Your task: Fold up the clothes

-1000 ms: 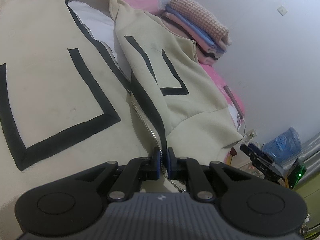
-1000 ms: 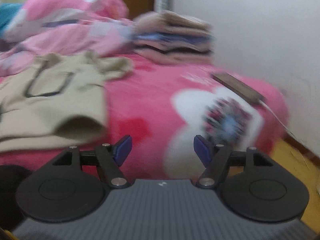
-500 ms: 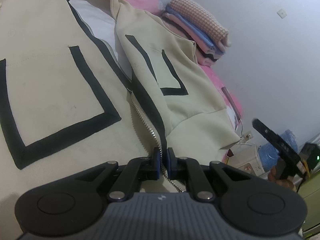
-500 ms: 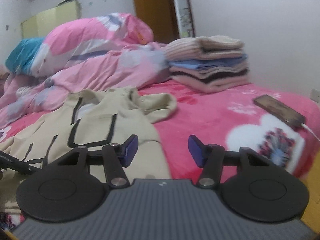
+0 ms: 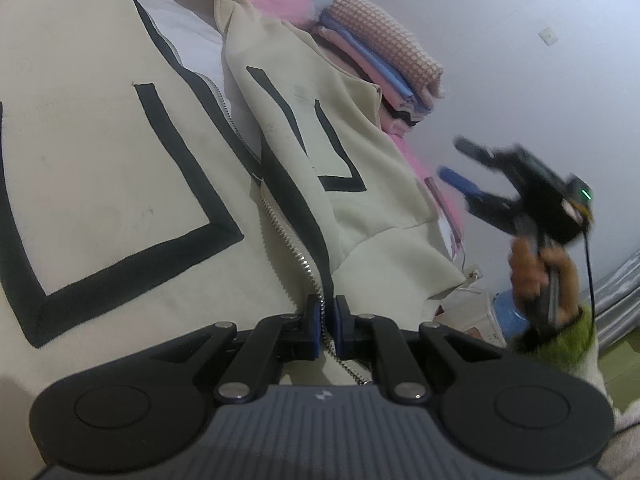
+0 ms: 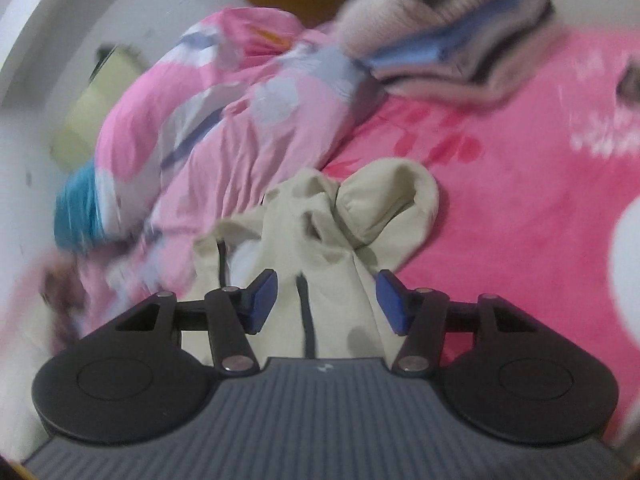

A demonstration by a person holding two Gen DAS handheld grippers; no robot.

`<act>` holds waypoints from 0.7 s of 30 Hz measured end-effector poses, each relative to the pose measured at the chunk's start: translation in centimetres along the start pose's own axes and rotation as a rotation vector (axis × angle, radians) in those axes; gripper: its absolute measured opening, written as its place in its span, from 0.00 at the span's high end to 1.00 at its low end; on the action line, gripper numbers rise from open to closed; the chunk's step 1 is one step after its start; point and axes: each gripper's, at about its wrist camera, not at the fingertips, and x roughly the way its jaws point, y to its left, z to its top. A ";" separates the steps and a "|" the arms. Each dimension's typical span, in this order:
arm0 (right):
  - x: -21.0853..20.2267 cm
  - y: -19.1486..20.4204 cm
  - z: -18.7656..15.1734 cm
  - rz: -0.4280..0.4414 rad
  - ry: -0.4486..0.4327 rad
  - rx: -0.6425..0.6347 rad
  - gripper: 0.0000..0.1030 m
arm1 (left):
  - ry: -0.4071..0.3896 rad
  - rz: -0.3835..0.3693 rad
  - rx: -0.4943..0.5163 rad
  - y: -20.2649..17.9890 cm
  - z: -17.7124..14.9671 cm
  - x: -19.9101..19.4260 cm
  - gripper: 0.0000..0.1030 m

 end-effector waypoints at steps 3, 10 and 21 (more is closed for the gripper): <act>2.0 -0.6 1.1 0.073 0.026 0.138 0.46 | -0.001 -0.010 -0.007 0.2 0.0 0.0 0.91; 3.7 4.2 -3.2 0.183 0.131 0.009 0.46 | 0.002 -0.002 0.009 -0.4 0.0 -0.4 0.91; 3.2 7.5 -11.4 0.176 0.198 -0.266 0.47 | -0.156 0.056 0.049 -2.1 8.5 -4.9 0.84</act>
